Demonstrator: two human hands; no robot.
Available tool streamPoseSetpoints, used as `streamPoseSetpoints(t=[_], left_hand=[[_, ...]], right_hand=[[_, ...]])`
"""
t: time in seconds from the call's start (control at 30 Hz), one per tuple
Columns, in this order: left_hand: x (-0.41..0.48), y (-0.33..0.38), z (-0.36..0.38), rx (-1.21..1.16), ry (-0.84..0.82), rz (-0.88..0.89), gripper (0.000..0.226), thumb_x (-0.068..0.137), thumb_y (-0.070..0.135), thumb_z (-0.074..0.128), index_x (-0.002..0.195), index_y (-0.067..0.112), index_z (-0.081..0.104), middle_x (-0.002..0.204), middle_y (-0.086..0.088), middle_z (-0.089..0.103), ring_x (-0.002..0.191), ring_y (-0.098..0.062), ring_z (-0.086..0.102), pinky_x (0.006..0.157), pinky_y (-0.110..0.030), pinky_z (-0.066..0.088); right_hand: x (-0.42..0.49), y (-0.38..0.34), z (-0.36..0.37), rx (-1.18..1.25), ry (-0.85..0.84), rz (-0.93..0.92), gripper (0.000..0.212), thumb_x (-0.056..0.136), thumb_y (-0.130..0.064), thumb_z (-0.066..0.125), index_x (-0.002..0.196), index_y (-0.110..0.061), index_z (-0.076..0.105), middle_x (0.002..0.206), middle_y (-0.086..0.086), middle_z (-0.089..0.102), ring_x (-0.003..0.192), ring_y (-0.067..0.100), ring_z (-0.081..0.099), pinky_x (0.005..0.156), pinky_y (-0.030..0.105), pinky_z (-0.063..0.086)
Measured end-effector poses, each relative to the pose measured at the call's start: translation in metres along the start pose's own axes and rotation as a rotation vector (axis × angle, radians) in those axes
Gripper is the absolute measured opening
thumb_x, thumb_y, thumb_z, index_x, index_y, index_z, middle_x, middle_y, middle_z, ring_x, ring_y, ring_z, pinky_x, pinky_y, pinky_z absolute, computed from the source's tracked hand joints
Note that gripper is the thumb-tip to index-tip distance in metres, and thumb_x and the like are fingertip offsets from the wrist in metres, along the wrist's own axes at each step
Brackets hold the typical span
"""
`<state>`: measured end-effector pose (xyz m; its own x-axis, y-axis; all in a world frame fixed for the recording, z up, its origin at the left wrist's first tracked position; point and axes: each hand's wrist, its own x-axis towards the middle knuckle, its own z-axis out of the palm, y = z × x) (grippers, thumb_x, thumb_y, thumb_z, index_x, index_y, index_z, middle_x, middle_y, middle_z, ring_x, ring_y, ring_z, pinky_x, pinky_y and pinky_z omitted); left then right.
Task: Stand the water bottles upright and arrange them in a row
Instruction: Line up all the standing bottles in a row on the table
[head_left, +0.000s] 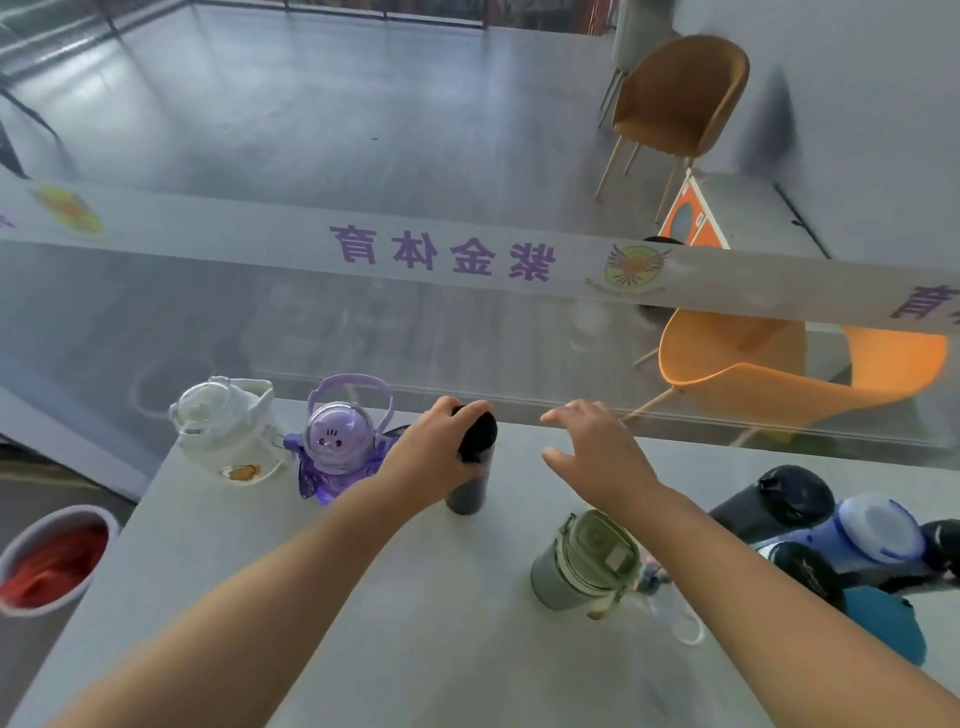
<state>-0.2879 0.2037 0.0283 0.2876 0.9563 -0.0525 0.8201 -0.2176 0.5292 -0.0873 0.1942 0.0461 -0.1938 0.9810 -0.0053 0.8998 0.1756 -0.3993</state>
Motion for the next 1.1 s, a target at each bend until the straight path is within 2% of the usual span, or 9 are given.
streamPoseSetpoints(t=[0.17,0.27,0.4,0.63,0.8,0.87,0.93,0.97,1.1], left_hand=[[0.000,-0.028,-0.016,0.010,-0.013,-0.044,0.063,0.071,0.017,0.074,0.125,0.028,0.042,0.121,-0.005,0.047,0.099,-0.027,0.052,0.082,-0.030,0.046],[0.000,-0.036,-0.021,0.009,-0.008,-0.047,0.064,0.071,0.016,0.074,0.125,0.028,0.042,0.122,-0.006,0.047,0.101,-0.030,0.053,0.084,-0.035,0.049],[-0.002,-0.040,-0.023,0.011,-0.015,-0.015,0.064,0.071,0.016,0.074,0.125,0.027,0.042,0.123,-0.007,0.047,0.100,-0.029,0.053,0.081,-0.033,0.049],[-0.005,-0.044,-0.022,0.023,0.025,0.017,0.064,0.073,0.017,0.072,0.128,0.026,0.041,0.125,-0.007,0.048,0.103,-0.028,0.053,0.079,-0.030,0.046],[-0.009,-0.040,-0.020,0.019,0.072,0.011,0.060,0.072,0.020,0.072,0.124,0.025,0.044,0.119,-0.009,0.050,0.102,-0.029,0.053,0.074,-0.029,0.043],[-0.011,-0.039,-0.020,0.021,0.081,0.011,0.058,0.072,0.020,0.072,0.123,0.024,0.044,0.117,-0.010,0.051,0.102,-0.029,0.053,0.074,-0.029,0.042],[-0.013,-0.038,-0.019,0.027,0.080,0.011,0.059,0.073,0.020,0.071,0.124,0.023,0.043,0.117,-0.010,0.051,0.102,-0.030,0.052,0.075,-0.031,0.044],[-0.013,-0.038,-0.019,0.029,0.078,0.010,0.060,0.073,0.021,0.071,0.125,0.023,0.041,0.117,-0.011,0.050,0.103,-0.030,0.051,0.076,-0.033,0.046],[-0.015,-0.038,-0.018,0.021,0.067,0.010,0.063,0.074,0.022,0.071,0.127,0.025,0.038,0.121,-0.009,0.049,0.107,-0.029,0.049,0.080,-0.036,0.050]], right_hand=[[0.005,-0.002,0.005,0.028,-0.009,0.011,0.034,0.083,-0.023,0.059,0.116,-0.018,0.057,0.120,0.001,0.058,0.113,0.020,0.045,0.097,0.038,0.039],[0.003,-0.001,0.005,0.043,-0.016,0.036,0.033,0.083,-0.023,0.059,0.115,-0.019,0.058,0.120,0.001,0.058,0.115,0.019,0.044,0.098,0.038,0.039],[-0.003,0.001,-0.001,0.064,0.006,0.072,0.030,0.083,-0.023,0.060,0.112,-0.019,0.060,0.118,0.002,0.060,0.114,0.019,0.047,0.097,0.039,0.040],[-0.027,0.003,-0.011,0.129,0.044,0.124,0.025,0.082,-0.017,0.061,0.107,-0.016,0.063,0.112,0.002,0.062,0.109,0.018,0.050,0.090,0.028,0.038],[-0.053,-0.001,-0.016,0.197,0.040,0.163,0.021,0.086,-0.022,0.058,0.106,-0.018,0.063,0.110,0.000,0.062,0.100,0.013,0.054,0.087,0.030,0.045],[-0.064,-0.005,-0.019,0.217,0.002,0.175,0.032,0.087,-0.041,0.053,0.107,-0.018,0.063,0.108,-0.002,0.062,0.097,0.011,0.054,0.085,0.030,0.046],[-0.076,-0.008,-0.020,0.205,-0.024,0.159,0.062,0.079,-0.069,0.039,0.111,-0.021,0.061,0.109,-0.003,0.062,0.098,0.011,0.055,0.084,0.031,0.047],[-0.082,-0.008,-0.020,0.185,-0.037,0.152,0.071,0.073,-0.076,0.036,0.114,-0.022,0.059,0.112,-0.004,0.061,0.100,0.011,0.055,0.083,0.030,0.046],[-0.103,-0.010,-0.022,-0.015,-0.084,0.099,0.071,0.070,-0.065,0.060,0.129,-0.029,0.046,0.125,-0.006,0.054,0.109,0.014,0.051,0.087,0.027,0.041]])
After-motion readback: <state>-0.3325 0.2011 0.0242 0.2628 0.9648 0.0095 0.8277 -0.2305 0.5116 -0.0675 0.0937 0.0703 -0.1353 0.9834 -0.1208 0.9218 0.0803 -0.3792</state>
